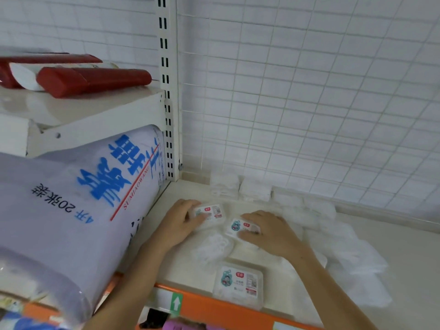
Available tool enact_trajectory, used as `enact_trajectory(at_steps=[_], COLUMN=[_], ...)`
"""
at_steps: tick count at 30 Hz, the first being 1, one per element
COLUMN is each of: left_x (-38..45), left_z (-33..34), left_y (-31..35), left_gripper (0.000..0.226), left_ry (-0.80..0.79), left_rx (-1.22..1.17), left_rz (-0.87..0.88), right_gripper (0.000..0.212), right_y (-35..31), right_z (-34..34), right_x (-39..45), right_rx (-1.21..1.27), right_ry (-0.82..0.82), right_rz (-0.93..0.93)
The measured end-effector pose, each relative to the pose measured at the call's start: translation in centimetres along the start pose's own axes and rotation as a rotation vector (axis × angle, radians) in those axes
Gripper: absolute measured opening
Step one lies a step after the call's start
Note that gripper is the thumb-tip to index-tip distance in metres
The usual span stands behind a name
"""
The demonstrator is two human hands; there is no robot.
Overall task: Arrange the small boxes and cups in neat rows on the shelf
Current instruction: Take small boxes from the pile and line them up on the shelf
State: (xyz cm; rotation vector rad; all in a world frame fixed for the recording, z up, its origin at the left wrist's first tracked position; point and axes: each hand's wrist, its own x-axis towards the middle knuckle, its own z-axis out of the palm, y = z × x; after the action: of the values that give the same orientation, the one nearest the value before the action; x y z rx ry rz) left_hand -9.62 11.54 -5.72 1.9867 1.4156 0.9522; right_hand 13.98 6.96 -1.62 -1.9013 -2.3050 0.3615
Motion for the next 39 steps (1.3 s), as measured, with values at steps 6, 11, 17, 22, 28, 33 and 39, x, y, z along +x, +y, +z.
enact_trajectory(at_steps=[6, 11, 17, 22, 28, 33, 39], left_x=[-0.4, -0.6, -0.4, -0.7, -1.2, -3.3, -8.8], left_z=[0.6, 0.7, 0.3, -0.1, 0.0, 3.9, 11.3], left_y=[-0.7, -0.5, 0.1, 1.1, 4.0, 10.0, 17.1], left_gripper=[0.073, 0.066, 0.067, 0.065, 0.065, 0.066, 0.064], left_ry=[-0.117, -0.053, 0.052, 0.083, -0.08, -0.305, -0.48], left_rx=[0.058, 0.14, 0.057, -0.021, -0.102, -0.131, -0.22], left_rz=[-0.014, -0.005, 0.016, 0.174, 0.368, 0.54, 0.689], right_gripper=[0.076, 0.076, 0.07, 0.068, 0.066, 0.067, 0.068], right_y=[0.4, 0.0, -0.9, -1.0, 1.3, 3.9, 6.5], right_z=[1.1, 1.5, 1.1, -0.2, -0.4, -0.7, 0.2], right_x=[-0.4, -0.3, -0.7, -3.1, -11.4, -19.8, -32.0], right_rx=[-0.017, -0.009, 0.027, 0.074, 0.045, 0.074, 0.122], right_ry=[-0.07, -0.016, 0.168, 0.375, 0.511, 0.631, 0.764], right_rz=[-0.004, 0.035, 0.066, 0.1, 0.197, 0.345, 0.532])
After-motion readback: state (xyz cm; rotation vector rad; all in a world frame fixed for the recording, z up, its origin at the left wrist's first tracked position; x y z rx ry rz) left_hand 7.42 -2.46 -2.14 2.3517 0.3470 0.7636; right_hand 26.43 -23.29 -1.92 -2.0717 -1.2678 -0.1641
